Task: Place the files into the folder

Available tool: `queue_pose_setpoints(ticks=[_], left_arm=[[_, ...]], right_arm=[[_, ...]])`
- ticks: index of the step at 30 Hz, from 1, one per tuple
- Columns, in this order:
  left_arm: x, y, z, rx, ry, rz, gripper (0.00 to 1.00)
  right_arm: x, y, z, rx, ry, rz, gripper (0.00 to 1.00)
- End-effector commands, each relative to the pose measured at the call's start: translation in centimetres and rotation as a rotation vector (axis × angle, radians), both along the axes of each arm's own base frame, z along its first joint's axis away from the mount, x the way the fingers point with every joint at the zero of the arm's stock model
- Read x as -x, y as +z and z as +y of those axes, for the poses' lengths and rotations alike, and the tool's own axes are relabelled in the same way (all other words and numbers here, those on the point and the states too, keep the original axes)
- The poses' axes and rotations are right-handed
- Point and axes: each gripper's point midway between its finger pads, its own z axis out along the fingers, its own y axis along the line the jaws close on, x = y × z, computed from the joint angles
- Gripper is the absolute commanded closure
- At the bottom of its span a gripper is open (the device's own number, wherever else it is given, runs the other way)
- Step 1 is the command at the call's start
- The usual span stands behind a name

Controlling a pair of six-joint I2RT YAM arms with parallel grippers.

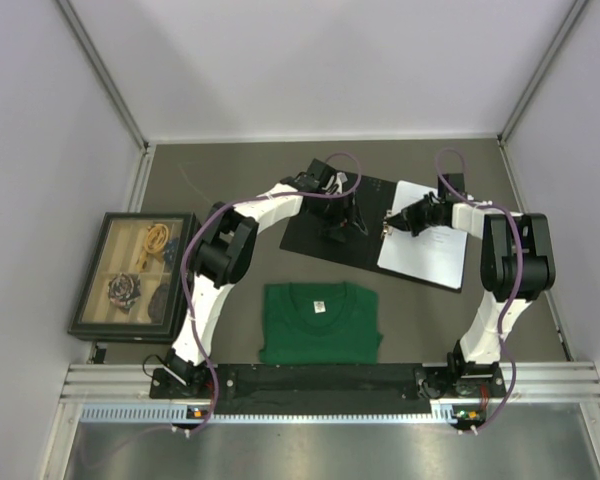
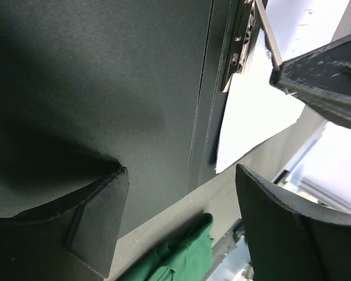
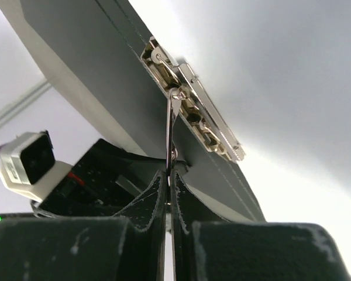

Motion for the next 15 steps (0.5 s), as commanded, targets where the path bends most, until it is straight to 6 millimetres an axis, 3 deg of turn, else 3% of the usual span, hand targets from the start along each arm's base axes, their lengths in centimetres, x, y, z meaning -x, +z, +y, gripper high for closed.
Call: queue_pose_setpoints(ticks=[1,5,15], left_arm=[[-0.4,-5.7,3.3,-0.101,0.096,0.067,0.21],[-0.4,-6.4,3.9,-0.117,0.113,0.074,0.21],[-0.5,-6.3,4.2,-0.119,0.120,0.069,0.20]], right_arm=[[1.8,-3.3,-1.0,0.097,0.096,0.030,1.00],[1.9,-4.5,-3.0,0.172,0.115,0.023,1.00],[3.2,-5.8,-5.2,0.338,0.200,0.000,1.00]])
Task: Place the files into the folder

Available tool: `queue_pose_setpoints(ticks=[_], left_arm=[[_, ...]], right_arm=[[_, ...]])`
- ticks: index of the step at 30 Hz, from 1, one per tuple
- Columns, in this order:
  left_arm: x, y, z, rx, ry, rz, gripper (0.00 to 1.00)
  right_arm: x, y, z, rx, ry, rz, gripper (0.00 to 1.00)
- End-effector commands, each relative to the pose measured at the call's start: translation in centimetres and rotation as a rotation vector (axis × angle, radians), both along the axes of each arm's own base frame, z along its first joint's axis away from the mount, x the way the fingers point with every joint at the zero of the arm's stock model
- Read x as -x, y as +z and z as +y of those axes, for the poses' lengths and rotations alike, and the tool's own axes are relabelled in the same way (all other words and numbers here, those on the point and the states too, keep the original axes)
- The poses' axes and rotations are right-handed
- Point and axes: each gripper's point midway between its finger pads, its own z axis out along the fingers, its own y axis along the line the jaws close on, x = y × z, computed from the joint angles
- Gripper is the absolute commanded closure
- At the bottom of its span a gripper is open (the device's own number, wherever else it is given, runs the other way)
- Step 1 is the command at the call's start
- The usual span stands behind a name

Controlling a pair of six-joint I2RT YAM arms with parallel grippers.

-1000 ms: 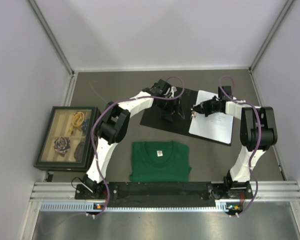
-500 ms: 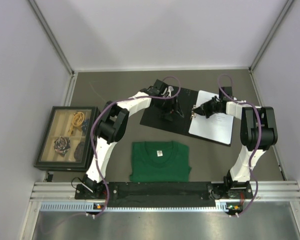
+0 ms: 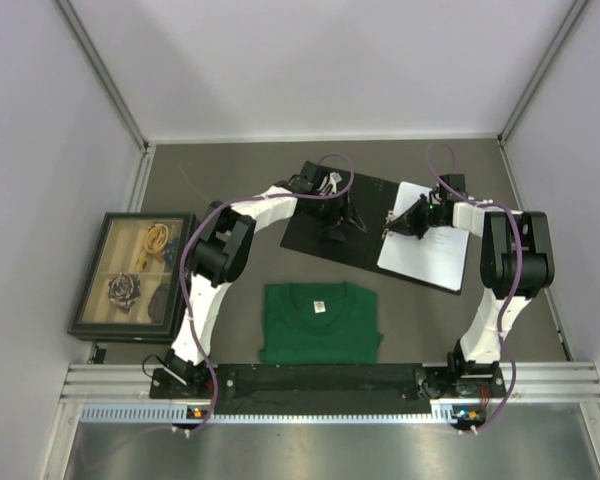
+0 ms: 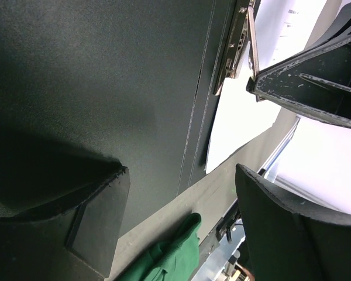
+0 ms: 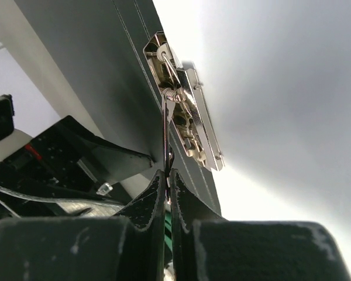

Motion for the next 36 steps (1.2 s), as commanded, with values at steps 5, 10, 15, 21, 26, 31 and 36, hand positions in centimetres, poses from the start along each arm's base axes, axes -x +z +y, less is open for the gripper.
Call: queue_pose_setpoints(ticks=[5,10,15,21,26,31,36], left_arm=[[-0.2,-6.3,3.7,-0.206,0.072,0.027,0.20],[-0.3,-4.8,2.7,-0.160,0.042,0.006,0.21],[-0.2,-2.0,0.0,-0.063,-0.015,-0.016,0.21],[0.1,-2.6,-0.9,-0.045,-0.013,0.013,0.22],[0.3,-2.8,-0.7,-0.052,-0.017,0.006,0.22],[0.3,-2.6,-0.8,-0.054,-0.021,-0.001,0.22],[0.3,-2.7,-0.6,-0.057,-0.022,-0.003,0.22]], right_arm=[[3.0,-4.8,-5.3,0.310,-0.005,0.113,1.00],[2.1,-3.9,-3.1,0.166,0.016,0.069,1.00],[-0.6,-1.7,-1.1,0.032,0.003,0.031,0.99],[-1.8,0.7,-0.8,0.001,-0.023,0.004,0.93],[-2.1,1.8,-0.3,-0.032,-0.029,-0.006,0.89],[-2.3,3.1,-0.1,-0.053,-0.038,-0.027,0.80],[-2.2,3.8,0.0,-0.061,-0.041,-0.042,0.79]])
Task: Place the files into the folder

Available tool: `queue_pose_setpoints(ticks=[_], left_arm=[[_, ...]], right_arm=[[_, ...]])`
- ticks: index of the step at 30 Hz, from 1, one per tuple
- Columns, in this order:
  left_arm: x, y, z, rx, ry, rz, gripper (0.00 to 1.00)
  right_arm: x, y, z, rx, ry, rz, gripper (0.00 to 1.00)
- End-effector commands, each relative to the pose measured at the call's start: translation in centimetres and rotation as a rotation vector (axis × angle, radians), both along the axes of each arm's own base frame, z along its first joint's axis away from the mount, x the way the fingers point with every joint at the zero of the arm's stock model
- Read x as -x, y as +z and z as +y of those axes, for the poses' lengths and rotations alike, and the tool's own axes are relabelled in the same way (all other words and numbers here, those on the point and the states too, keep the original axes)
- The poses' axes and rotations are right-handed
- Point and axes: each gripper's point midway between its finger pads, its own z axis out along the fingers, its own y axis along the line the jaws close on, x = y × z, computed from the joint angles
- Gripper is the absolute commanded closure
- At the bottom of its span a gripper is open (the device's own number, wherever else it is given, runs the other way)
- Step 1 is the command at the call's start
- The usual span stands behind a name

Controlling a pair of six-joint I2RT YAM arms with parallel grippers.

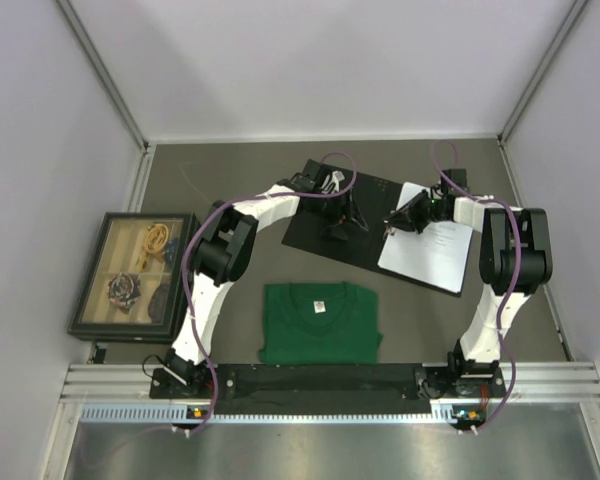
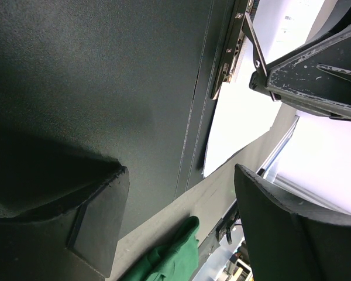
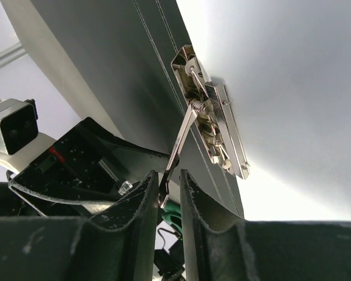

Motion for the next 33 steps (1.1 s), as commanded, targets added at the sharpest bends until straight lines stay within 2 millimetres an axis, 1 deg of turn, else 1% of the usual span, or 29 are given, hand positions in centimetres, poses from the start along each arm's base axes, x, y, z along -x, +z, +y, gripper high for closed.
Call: queue_pose_setpoints(ticks=[1,9,16,20,25,29,32,33], left_arm=[[0.4,-3.0,0.4,-0.074,0.000,0.002,0.22],[0.5,-3.0,0.3,-0.073,-0.004,-0.001,0.22],[0.5,-3.3,0.3,-0.074,-0.005,0.004,0.22],[0.5,-3.2,0.3,-0.075,-0.004,0.002,0.22],[0.5,-3.1,0.3,-0.076,-0.007,0.000,0.22],[0.5,-3.2,0.3,-0.079,-0.007,-0.002,0.22],[0.4,-3.2,0.3,-0.079,-0.006,-0.004,0.22],[0.5,-3.3,0.4,-0.081,-0.006,-0.001,0.22]], right_arm=[[-1.0,2.8,-0.4,0.002,-0.022,-0.076,0.78],[-1.5,4.5,-0.2,-0.015,-0.031,-0.103,0.78],[-1.2,4.9,-0.3,-0.011,-0.034,-0.104,0.78],[-1.1,4.6,-0.3,-0.007,-0.034,-0.097,0.79],[-1.0,3.7,-0.5,-0.018,-0.044,-0.079,0.80],[-1.0,3.7,-0.5,-0.026,-0.050,-0.076,0.83],[-0.7,3.2,-0.4,-0.034,-0.056,-0.062,0.89],[-0.6,2.9,-0.5,-0.035,-0.060,-0.056,0.94]])
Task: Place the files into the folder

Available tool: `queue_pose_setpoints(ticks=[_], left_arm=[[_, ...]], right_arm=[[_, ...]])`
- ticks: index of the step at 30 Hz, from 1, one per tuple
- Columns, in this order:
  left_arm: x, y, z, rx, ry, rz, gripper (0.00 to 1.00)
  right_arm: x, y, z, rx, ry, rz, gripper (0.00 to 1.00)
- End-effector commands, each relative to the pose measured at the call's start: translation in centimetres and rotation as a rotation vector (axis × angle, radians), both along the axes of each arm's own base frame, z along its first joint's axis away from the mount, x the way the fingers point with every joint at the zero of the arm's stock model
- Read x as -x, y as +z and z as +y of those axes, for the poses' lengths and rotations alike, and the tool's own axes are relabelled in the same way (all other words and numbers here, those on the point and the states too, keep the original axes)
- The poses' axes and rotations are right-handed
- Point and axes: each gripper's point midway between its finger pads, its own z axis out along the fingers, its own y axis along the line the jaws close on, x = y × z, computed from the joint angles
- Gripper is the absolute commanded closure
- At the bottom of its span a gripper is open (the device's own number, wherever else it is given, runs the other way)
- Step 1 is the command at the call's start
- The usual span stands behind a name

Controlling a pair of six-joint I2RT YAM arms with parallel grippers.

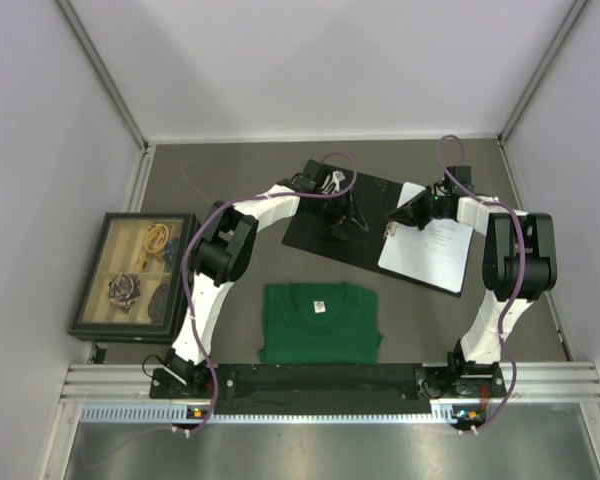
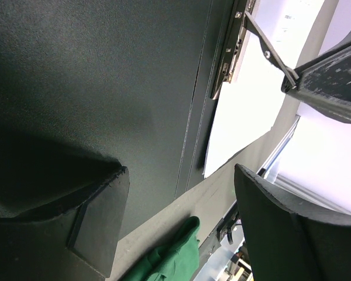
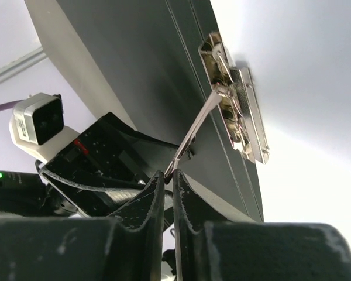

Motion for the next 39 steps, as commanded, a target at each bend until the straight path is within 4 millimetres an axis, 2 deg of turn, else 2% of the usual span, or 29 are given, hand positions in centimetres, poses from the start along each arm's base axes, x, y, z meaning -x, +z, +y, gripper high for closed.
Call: queue_pose_setpoints(ticks=[1,3,7,16,24,29,30,39], left_arm=[[0.4,-3.3,0.4,-0.080,-0.001,0.001,0.22],[0.4,-3.3,0.4,-0.079,0.000,0.002,0.22],[0.5,-3.5,0.3,-0.078,0.002,0.013,0.22],[0.9,-5.2,1.6,-0.122,0.056,0.057,0.22],[0.6,-5.6,2.2,-0.143,0.069,0.056,0.22],[0.7,-5.6,2.4,-0.150,0.068,0.056,0.22],[0.7,-5.7,2.5,-0.153,0.068,0.058,0.22],[0.9,-5.6,3.3,-0.172,0.066,0.053,0.21]], right_arm=[[-0.2,0.6,-0.3,-0.016,-0.019,-0.027,0.96],[0.2,-0.2,-0.4,-0.011,-0.021,-0.003,1.00],[1.0,-1.4,-1.1,0.069,0.004,0.013,1.00],[3.9,-5.6,-4.1,0.295,0.052,0.119,1.00],[4.7,-6.9,-6.2,0.458,0.079,0.177,1.00],[5.1,-7.8,-6.9,0.534,0.085,0.216,1.00],[5.4,-8.0,-6.2,0.551,0.111,0.220,1.00],[6.3,-8.6,-5.5,0.667,0.148,0.278,1.00]])
